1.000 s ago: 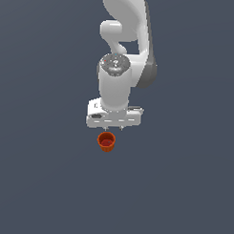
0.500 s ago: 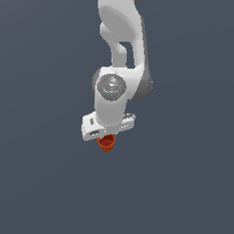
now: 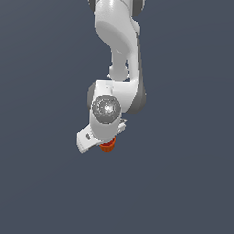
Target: Pick up the object and move it to a goal position.
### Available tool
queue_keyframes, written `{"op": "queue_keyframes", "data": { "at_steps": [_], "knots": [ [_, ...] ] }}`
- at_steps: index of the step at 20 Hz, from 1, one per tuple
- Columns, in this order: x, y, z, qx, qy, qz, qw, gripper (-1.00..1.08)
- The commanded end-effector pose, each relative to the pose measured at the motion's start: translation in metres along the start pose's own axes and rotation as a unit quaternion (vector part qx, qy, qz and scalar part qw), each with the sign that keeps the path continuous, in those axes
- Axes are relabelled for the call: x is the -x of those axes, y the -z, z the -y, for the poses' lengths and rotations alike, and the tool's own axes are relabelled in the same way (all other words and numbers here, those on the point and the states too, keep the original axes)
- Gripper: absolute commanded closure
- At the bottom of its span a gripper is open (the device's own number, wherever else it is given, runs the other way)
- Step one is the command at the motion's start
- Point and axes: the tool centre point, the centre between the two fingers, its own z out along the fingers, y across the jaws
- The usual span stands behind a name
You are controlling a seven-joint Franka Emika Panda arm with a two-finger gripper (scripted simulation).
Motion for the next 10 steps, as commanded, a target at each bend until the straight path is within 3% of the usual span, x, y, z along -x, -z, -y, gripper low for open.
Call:
{"op": "queue_keyframes", "data": {
  "at_steps": [1,10],
  "knots": [
    [0.0004,-0.0055,-0.0050,0.000,0.021,0.010,0.9997,-0.20],
    [0.0018,-0.0151,-0.0130,-0.003,0.055,0.027,0.9981,-0.20]
  ]
}}
